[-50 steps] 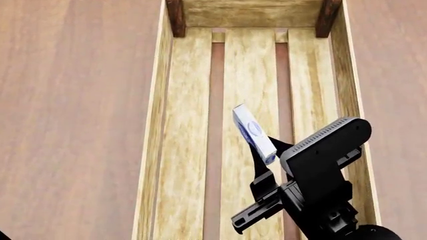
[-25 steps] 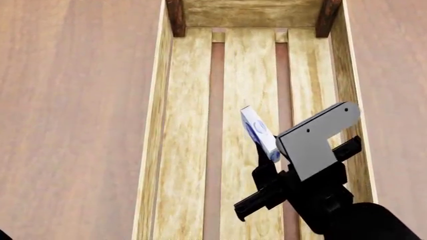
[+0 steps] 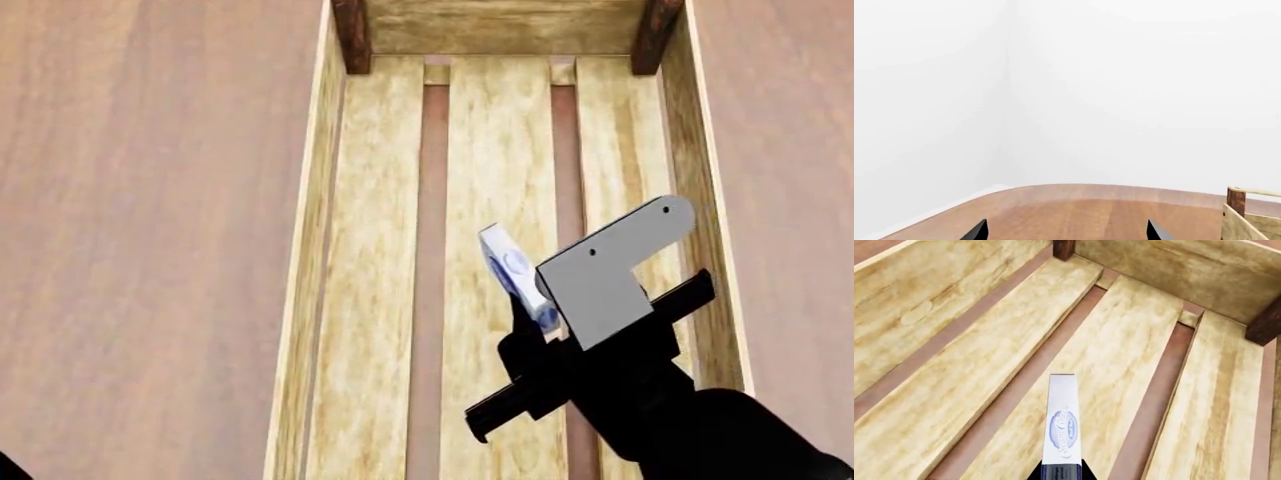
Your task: Pick up the cream cheese and put it in the tray.
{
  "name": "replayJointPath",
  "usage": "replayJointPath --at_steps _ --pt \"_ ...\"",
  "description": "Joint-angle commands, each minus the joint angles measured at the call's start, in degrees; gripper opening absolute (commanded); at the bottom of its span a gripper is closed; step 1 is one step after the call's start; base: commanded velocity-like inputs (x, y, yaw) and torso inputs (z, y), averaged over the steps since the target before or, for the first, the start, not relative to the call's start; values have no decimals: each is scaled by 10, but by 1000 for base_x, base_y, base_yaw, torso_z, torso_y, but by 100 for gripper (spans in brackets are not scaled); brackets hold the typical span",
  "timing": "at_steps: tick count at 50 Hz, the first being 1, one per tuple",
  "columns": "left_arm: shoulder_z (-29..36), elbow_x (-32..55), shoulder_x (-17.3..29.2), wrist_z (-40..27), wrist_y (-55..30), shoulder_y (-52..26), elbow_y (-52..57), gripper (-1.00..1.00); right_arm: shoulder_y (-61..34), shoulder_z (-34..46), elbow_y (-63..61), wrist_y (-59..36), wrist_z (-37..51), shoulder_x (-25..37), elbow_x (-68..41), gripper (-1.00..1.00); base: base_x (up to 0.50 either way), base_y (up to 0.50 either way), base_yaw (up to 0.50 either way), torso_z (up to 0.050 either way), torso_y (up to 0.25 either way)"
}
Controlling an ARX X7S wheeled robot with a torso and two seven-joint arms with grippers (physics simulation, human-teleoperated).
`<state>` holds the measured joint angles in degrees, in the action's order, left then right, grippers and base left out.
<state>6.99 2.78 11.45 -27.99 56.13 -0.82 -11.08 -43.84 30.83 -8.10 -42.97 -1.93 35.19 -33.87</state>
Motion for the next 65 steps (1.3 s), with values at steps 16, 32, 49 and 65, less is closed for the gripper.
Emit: replayJointPath --at_steps 16,32,49,65 --pt "8 5 4 1 8 0 -4 100 -6 14 6 6 -7 -5 17 -100 0 0 0 0 0" --pt "-2 -20 0 -10 12 2 -3 100 -4 20 8 10 -8 -6 20 -100 0 0 0 0 -48" --pt "7 -16 5 -8 18 2 -7 100 0 27 13 17 -7 -7 27 -100 1 0 0 0 -4" --pt "9 -21 5 -12 15 -1 -13 100 -2 29 16 17 -6 -9 27 -100 1 0 1 0 0"
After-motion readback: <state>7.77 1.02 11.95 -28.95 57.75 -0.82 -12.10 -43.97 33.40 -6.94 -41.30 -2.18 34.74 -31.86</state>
